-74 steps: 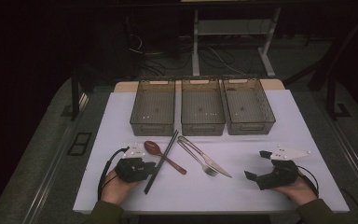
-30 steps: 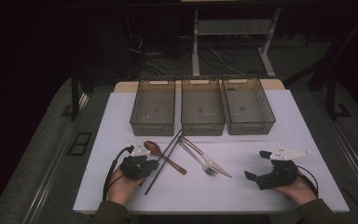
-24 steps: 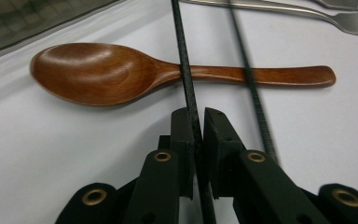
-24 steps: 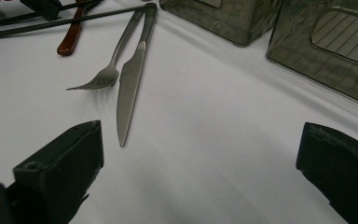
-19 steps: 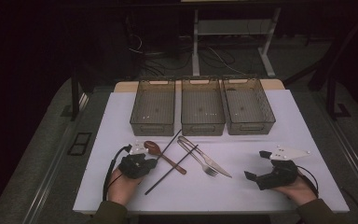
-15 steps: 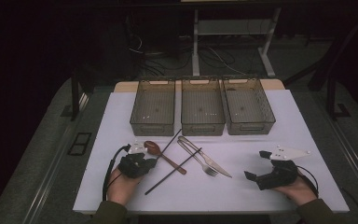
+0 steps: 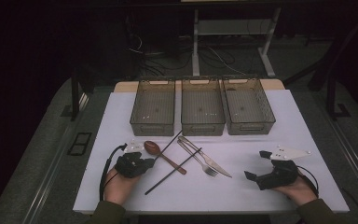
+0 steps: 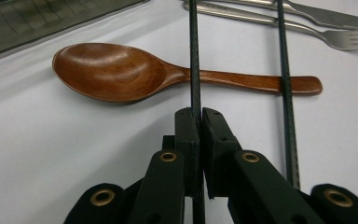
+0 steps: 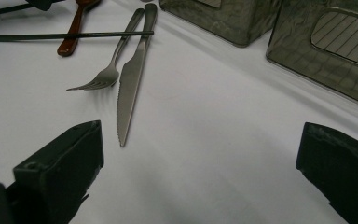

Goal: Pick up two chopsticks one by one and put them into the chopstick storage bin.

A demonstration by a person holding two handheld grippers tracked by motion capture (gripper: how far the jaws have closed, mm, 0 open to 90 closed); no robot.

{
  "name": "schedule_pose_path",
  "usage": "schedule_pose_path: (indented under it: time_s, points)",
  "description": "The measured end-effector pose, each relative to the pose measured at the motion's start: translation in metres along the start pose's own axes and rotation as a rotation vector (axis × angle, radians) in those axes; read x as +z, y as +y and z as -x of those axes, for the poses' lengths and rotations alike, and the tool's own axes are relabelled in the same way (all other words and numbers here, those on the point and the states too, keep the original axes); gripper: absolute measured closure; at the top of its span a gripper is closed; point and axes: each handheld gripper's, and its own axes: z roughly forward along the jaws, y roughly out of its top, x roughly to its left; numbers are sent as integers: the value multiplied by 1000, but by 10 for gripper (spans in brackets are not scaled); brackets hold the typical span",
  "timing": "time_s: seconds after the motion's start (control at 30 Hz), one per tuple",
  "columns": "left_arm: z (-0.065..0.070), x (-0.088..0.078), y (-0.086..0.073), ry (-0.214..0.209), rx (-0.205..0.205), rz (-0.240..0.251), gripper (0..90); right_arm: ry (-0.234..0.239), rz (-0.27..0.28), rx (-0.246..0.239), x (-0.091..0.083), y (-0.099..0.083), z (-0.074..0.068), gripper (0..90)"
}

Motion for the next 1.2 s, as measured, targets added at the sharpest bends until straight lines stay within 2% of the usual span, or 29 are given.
schedule_pose_path:
  time_s: [0.17,0.33,0.53,0.8,0.97,1.2]
  points:
    - [0,-7,0,-21,2,9,844,0,0,-1,0,0,0,1]
    - [-2,-18,1,-56,46,23,844,0,1,0,0,0,0,2]
    - [-2,-24,5,-81,50,48,844,1,2,0,0,0,0,1]
    - [4,-26,20,-107,96,73,843,3,5,3,-1,0,0,2]
    - [5,-26,27,-127,101,88,843,3,7,2,-1,0,1,1]
    - [2,-27,41,-131,103,100,843,1,6,5,-1,0,1,1]
